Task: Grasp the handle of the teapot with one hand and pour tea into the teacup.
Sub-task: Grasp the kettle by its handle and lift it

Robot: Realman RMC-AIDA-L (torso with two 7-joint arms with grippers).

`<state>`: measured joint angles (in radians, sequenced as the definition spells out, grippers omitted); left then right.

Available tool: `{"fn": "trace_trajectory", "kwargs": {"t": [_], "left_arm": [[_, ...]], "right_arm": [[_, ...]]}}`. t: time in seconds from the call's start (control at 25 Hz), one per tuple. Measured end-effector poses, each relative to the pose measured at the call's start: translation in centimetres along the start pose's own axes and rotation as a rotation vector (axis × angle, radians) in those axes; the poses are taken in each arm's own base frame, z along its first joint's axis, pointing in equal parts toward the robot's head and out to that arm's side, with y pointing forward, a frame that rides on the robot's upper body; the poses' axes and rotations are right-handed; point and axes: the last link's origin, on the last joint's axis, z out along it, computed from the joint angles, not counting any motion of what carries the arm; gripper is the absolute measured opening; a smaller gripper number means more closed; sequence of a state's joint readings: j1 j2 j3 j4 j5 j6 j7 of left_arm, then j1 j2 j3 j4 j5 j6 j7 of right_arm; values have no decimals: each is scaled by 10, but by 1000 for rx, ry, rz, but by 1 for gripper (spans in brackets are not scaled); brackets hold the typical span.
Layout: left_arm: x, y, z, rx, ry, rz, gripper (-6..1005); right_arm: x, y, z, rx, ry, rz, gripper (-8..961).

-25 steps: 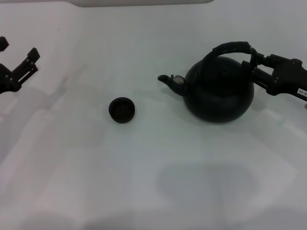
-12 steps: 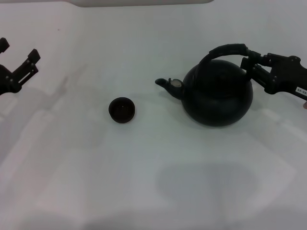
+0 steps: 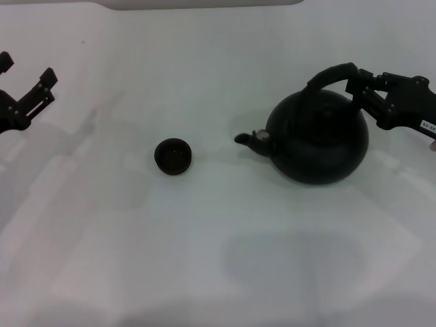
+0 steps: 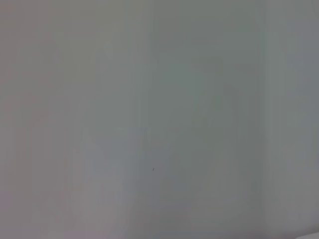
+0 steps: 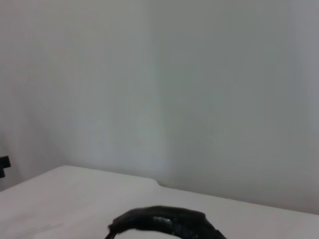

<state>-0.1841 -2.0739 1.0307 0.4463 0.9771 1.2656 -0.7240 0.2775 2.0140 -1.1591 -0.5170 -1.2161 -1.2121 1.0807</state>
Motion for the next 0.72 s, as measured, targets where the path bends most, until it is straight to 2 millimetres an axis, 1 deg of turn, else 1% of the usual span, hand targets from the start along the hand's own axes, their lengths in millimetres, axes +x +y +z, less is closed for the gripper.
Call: {"fn": "trace_trajectory", "kwargs": {"t": [0.44, 0.72], "left_arm": [[-1, 0, 0, 3, -4, 0, 836], [-1, -1, 0, 6, -6, 0, 836]], "right_arm": [[0, 0, 1, 4, 0, -31, 198], [-4, 0, 3, 2, -24, -70, 186]]}}
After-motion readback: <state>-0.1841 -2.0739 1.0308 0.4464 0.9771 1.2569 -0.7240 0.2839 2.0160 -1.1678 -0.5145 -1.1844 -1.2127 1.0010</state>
